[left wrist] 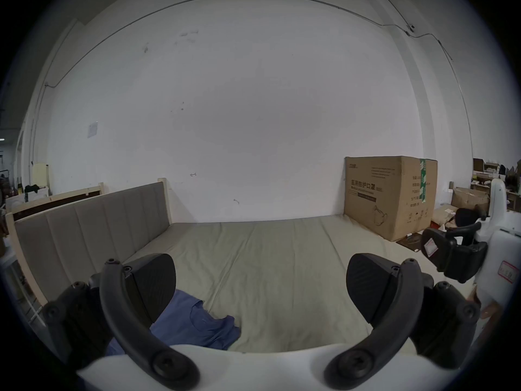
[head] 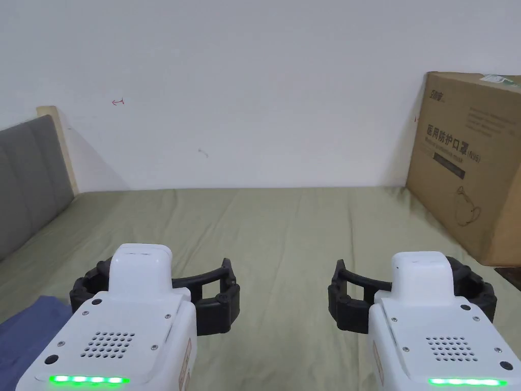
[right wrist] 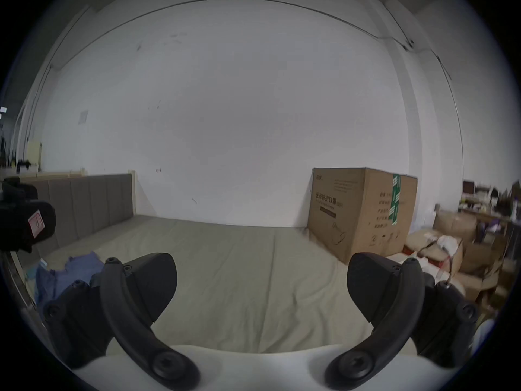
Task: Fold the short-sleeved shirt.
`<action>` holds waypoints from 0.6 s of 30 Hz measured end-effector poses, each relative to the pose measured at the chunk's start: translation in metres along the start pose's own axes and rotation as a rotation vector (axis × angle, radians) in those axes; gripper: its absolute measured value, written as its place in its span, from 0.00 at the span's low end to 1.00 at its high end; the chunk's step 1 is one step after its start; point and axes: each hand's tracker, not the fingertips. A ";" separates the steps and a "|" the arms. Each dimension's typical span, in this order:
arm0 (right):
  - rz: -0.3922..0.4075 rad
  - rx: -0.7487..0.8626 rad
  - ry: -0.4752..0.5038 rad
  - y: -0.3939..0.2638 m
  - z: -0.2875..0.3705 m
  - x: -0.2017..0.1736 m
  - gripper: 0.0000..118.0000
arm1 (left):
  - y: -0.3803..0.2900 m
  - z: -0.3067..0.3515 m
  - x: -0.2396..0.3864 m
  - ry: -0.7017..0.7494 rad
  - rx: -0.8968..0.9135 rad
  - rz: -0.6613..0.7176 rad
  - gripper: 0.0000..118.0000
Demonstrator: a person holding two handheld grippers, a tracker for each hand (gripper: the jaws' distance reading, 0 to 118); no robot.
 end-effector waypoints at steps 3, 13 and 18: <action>-0.021 0.024 0.021 0.000 0.002 0.003 0.99 | 0.000 0.006 -0.004 0.026 0.041 0.044 0.74; -0.005 -0.039 0.045 -0.008 -0.017 0.002 0.09 | -0.005 0.000 -0.004 0.055 0.019 0.023 0.00; 0.031 -0.097 0.119 -0.011 -0.030 -0.001 0.09 | -0.004 -0.004 0.002 0.037 0.006 0.012 0.00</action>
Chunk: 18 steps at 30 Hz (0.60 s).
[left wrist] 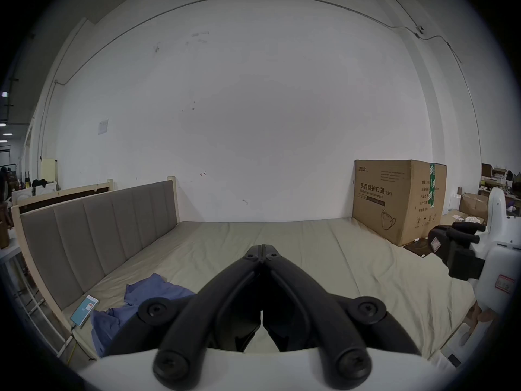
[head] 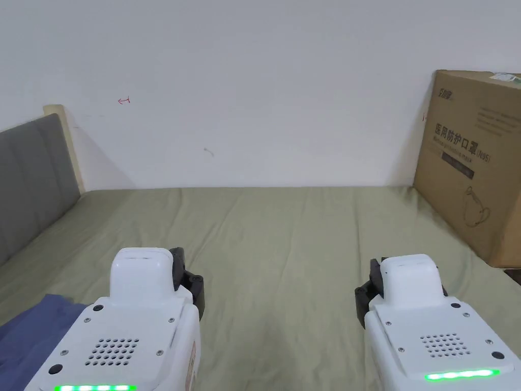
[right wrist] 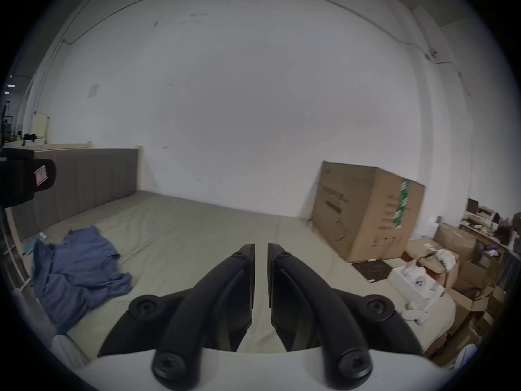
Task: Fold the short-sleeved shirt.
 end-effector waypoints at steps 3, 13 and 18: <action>-0.120 0.028 0.027 0.000 0.006 0.003 0.09 | 0.000 -0.001 0.000 -0.008 -0.007 0.004 0.00; -0.080 0.050 -0.046 0.002 0.004 -0.005 0.00 | 0.001 -0.003 -0.008 0.019 -0.015 0.013 0.00; -0.073 0.059 -0.011 0.005 -0.001 -0.016 0.00 | 0.002 0.002 -0.019 0.051 -0.015 0.014 0.00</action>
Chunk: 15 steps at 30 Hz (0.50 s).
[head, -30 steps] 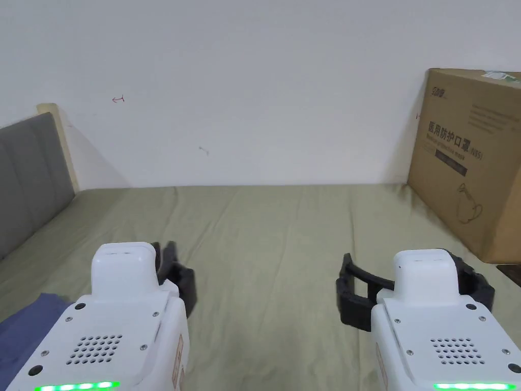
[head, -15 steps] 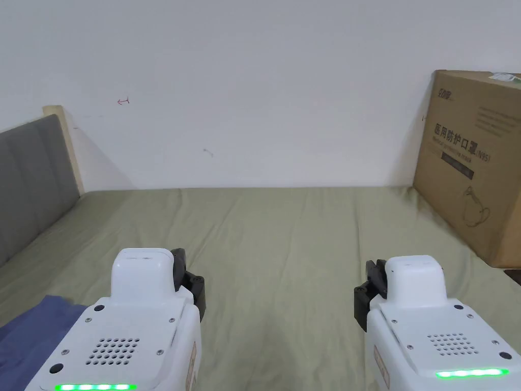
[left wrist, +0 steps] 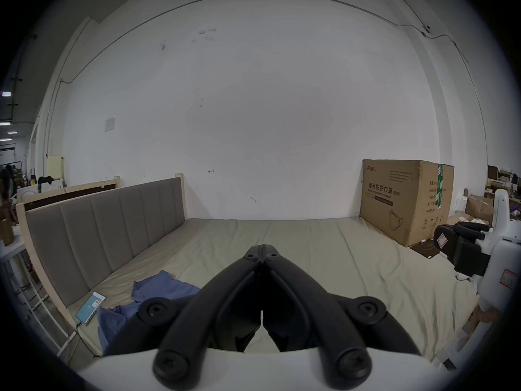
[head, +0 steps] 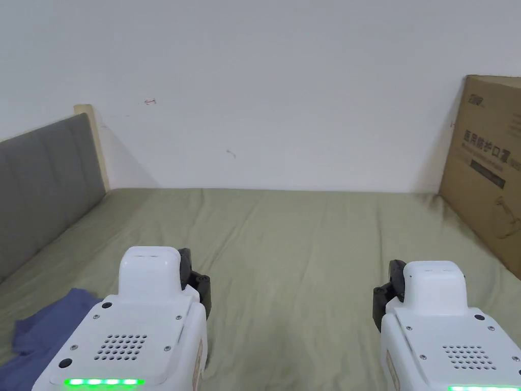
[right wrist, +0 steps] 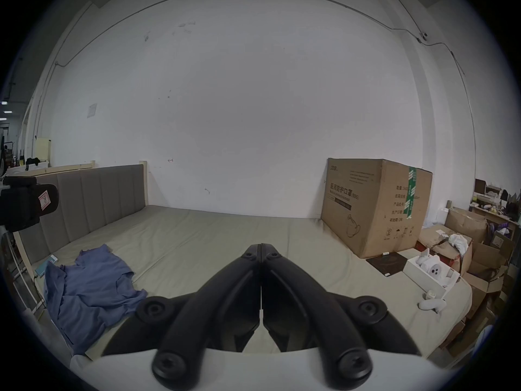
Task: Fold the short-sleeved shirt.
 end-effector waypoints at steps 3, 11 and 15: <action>0.006 0.000 0.072 0.002 -0.006 -0.015 0.00 | 0.002 0.007 -0.018 0.054 -0.003 0.019 0.00; -0.006 -0.012 0.337 0.007 -0.016 -0.083 0.00 | 0.003 0.048 -0.087 0.302 -0.024 0.043 0.00; -0.023 -0.041 0.425 0.004 -0.019 -0.111 0.00 | -0.005 0.061 -0.118 0.405 -0.089 0.056 0.00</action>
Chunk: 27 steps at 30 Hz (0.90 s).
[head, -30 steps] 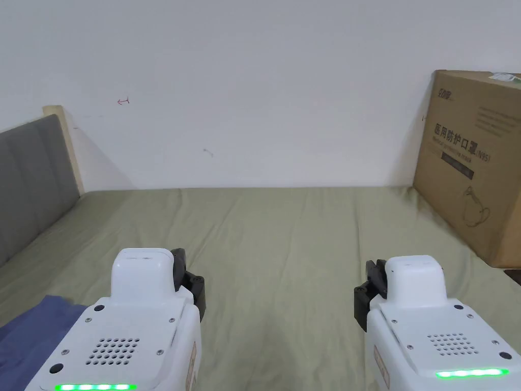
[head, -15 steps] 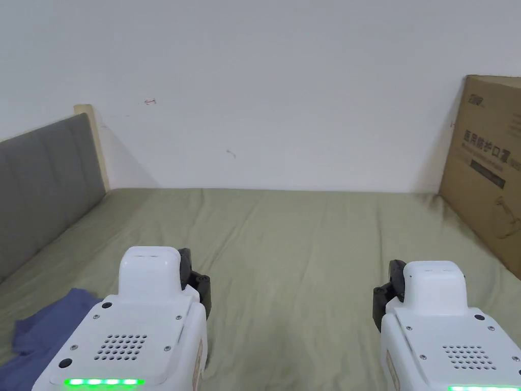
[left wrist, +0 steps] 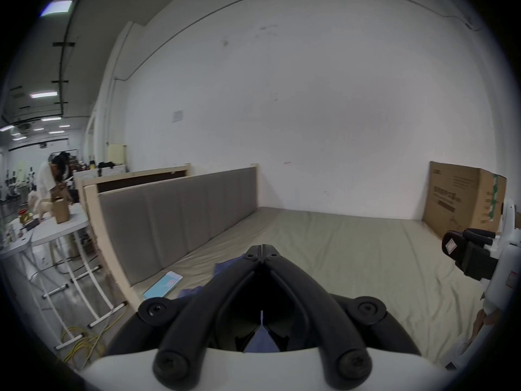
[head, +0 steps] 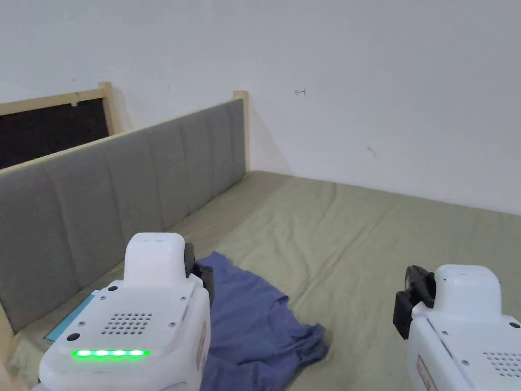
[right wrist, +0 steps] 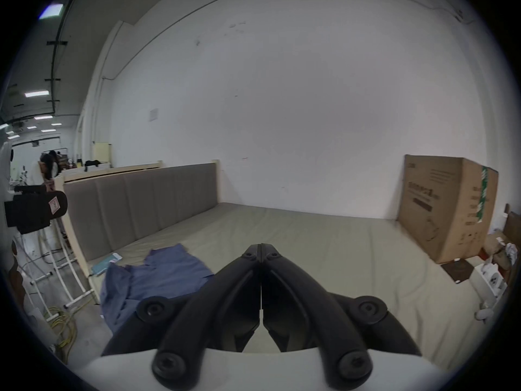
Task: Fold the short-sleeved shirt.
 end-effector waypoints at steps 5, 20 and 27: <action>0.012 -0.030 0.034 -0.006 -0.009 -0.012 0.00 | -0.019 -0.038 -0.018 0.008 -0.190 0.023 0.00; -0.003 -0.216 0.032 -0.039 -0.050 0.005 0.00 | -0.159 -0.259 -0.002 -0.125 -0.828 0.188 0.98; -0.009 -0.291 -0.009 -0.054 -0.066 0.019 0.00 | -0.207 -0.319 0.024 -0.057 -1.029 0.099 0.99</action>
